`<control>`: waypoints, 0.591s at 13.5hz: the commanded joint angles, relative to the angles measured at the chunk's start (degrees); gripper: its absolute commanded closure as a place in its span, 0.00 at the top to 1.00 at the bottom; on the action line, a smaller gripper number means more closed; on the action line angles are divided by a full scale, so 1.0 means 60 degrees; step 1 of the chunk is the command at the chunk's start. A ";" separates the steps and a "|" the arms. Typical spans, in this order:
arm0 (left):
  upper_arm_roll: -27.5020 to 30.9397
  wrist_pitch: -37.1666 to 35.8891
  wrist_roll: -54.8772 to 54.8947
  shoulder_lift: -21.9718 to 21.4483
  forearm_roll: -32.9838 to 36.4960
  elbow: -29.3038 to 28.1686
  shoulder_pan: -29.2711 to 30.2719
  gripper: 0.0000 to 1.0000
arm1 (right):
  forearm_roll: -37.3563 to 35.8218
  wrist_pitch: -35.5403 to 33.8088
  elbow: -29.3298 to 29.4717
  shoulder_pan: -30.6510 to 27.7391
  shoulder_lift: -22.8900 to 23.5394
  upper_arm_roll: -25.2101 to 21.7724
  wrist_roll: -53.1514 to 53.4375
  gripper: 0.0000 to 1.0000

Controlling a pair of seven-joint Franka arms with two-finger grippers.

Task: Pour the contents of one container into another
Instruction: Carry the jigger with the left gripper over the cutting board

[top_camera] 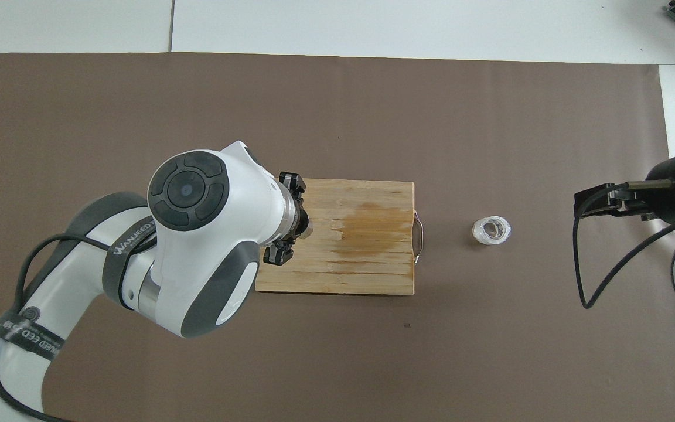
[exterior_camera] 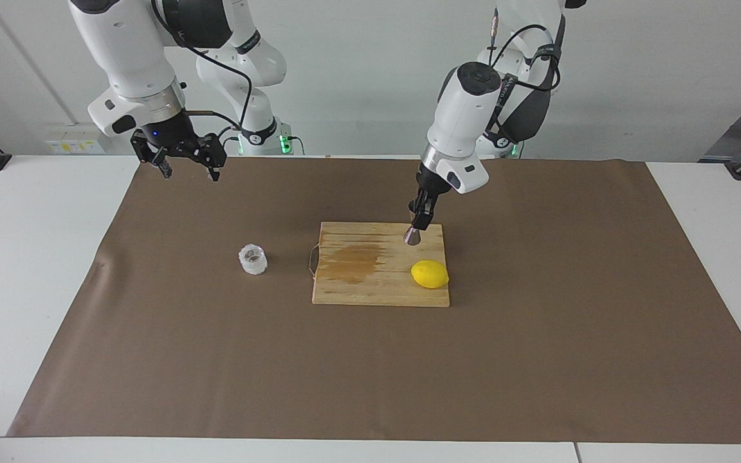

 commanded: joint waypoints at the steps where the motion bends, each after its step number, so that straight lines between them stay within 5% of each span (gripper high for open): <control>1: 0.0159 -0.0101 -0.0580 0.0581 0.0193 0.0601 -0.0444 0.00 | 0.0043 0.0374 -0.0614 -0.0098 -0.0385 0.0057 -0.0491 1.00; 8: 0.0160 -0.0219 -0.1737 0.2471 0.0880 0.2225 -0.1120 0.00 | 0.0043 0.1371 -0.1713 -0.0113 -0.0663 0.0042 -0.3695 1.00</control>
